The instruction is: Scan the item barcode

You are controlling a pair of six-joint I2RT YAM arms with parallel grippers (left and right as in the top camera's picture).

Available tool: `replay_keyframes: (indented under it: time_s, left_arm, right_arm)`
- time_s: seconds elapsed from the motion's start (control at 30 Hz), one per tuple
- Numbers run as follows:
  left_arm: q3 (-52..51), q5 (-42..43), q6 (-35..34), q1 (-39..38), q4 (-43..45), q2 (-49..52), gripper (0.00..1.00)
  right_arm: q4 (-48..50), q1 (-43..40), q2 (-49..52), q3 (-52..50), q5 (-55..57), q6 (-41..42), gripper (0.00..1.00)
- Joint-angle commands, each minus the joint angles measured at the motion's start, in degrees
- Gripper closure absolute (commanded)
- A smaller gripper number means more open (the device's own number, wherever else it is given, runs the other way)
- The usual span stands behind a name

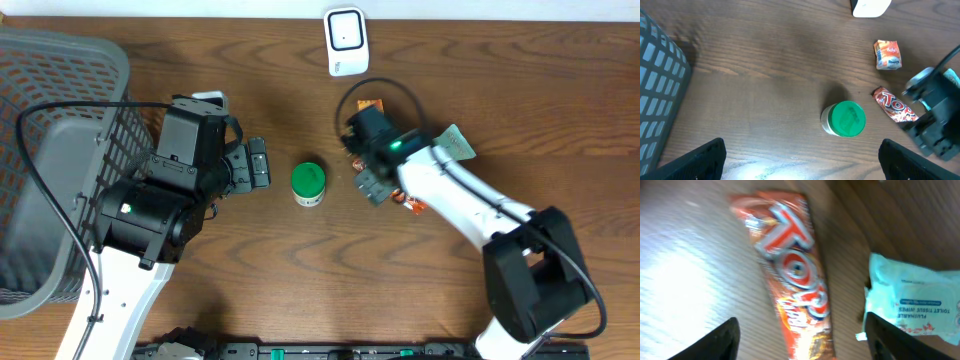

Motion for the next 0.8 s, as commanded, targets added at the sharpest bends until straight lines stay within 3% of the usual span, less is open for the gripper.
replay_keyframes:
  time_s: [0.0, 0.23, 0.43, 0.6, 0.77]
  left_arm:
    - [0.4, -0.8, 0.5, 0.3, -0.1, 0.3, 0.02]
    - [0.4, -0.8, 0.5, 0.3, -0.1, 0.3, 0.02]
    - [0.4, -0.8, 0.5, 0.3, -0.1, 0.3, 0.02]
    - [0.4, -0.7, 0.5, 0.3, -0.1, 0.3, 0.02]
    - [0.4, -0.8, 0.5, 0.3, -0.1, 0.3, 0.02]
  right_arm:
    - [-0.1, -3.2, 0.3, 0.5, -8.1, -4.4, 0.29]
    - [1.5, -4.9, 2.2, 0.3, -12.5, -5.5, 0.37]
    - [2.1, -4.9, 6.9, 0.3, -12.3, -5.4, 0.53]
    - [0.6, -5.1, 8.2, 0.3, -7.9, -4.5, 0.59]
    - [0.6, -5.5, 8.2, 0.3, -7.1, -3.7, 0.75]
